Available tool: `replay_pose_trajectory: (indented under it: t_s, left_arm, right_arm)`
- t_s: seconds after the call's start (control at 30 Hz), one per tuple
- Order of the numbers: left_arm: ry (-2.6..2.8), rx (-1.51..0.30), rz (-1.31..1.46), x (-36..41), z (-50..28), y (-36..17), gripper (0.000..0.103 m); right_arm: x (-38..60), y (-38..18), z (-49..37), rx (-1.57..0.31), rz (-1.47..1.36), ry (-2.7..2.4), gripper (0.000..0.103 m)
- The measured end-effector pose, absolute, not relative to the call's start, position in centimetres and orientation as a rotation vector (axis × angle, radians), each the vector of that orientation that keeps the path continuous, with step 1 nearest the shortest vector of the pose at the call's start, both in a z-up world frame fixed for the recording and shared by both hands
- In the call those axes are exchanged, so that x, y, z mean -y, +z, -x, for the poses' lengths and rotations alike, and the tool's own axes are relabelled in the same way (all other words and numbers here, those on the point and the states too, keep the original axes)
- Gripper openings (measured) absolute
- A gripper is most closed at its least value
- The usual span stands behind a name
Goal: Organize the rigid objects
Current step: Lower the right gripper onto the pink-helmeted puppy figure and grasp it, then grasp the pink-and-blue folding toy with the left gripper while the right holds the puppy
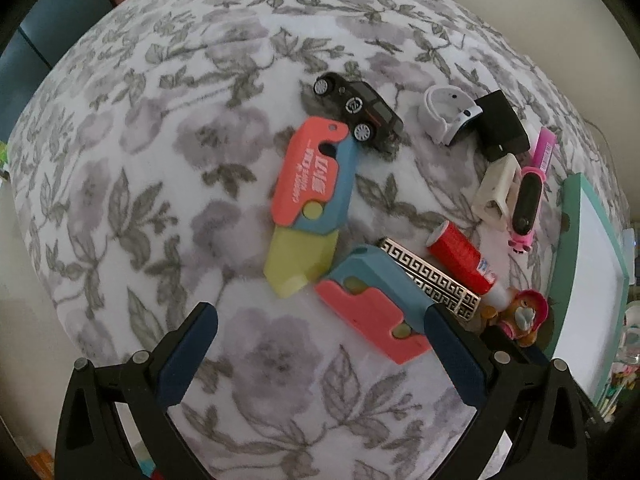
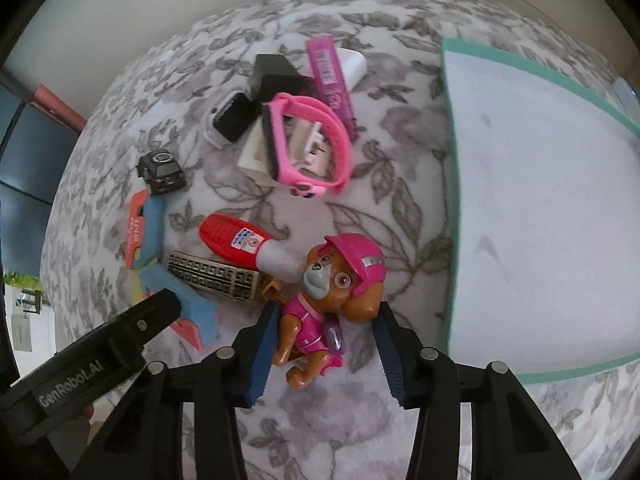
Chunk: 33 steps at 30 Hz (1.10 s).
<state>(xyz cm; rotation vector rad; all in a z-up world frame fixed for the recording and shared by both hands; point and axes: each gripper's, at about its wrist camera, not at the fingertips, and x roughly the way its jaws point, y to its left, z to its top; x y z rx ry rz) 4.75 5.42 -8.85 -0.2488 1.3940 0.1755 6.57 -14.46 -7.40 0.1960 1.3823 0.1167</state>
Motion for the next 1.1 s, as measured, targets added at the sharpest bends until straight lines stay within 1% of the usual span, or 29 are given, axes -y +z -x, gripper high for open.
replay_pose_trajectory:
  t_s: [0.1, 0.17, 0.23, 0.27, 0.3, 0.4, 0.57, 0.8, 0.93, 1.03, 1.1]
  left_arm:
    - [0.178, -1.402, 0.292, -5.1, -5.0, -9.2, 0.101]
    - [0.183, -1.399, 0.326, -4.9, -5.2, -9.6, 0.093]
    - [0.192, -1.403, 0.337, -4.6, -5.5, -10.0, 0.088]
    - [0.195, -1.408, 0.335, -4.5, -5.8, -10.1, 0.088]
    - [0.205, -1.392, 0.423, -4.3, -5.9, -10.3, 0.088]
    - [0.195, -1.397, 0.412, -3.6, -5.8, -11.0, 0.086]
    - [0.166, -1.416, 0.348, -2.4, -4.9, -11.8, 0.075]
    - [0.129, -1.421, 0.242, -2.0, -4.2, -12.5, 0.073]
    - [0.155, -1.407, 0.162, -2.1, -4.1, -12.7, 0.067]
    - [0.163, -1.433, 0.157, -1.7, -4.2, -13.7, 0.066]
    - [0.172, -1.419, 0.139, -1.3, -4.2, -14.0, 0.066]
  right_arm:
    - [14.8, -7.5, -6.3, -1.395, -0.199, 0.108, 0.049]
    - [14.9, -7.7, -6.2, -1.411, -0.194, 0.1, 0.049]
    - [15.3, -7.8, -6.0, -1.419, -0.199, 0.098, 0.049]
    - [15.6, -7.8, -5.9, -1.421, -0.204, 0.099, 0.049]
    - [15.6, -7.8, -5.9, -1.422, -0.207, 0.099, 0.049]
    - [15.4, -7.9, -6.0, -1.426, -0.199, 0.101, 0.049]
    - [15.3, -8.1, -6.1, -1.438, -0.189, 0.099, 0.048]
    - [15.1, -8.2, -5.5, -1.451, -0.147, 0.104, 0.048]
    - [14.4, -8.3, -5.4, -1.455, -0.11, 0.099, 0.048]
    - [14.0, -8.3, -5.4, -1.454, -0.085, 0.1, 0.049]
    - [13.4, -8.4, -5.5, -1.453, -0.068, 0.104, 0.05]
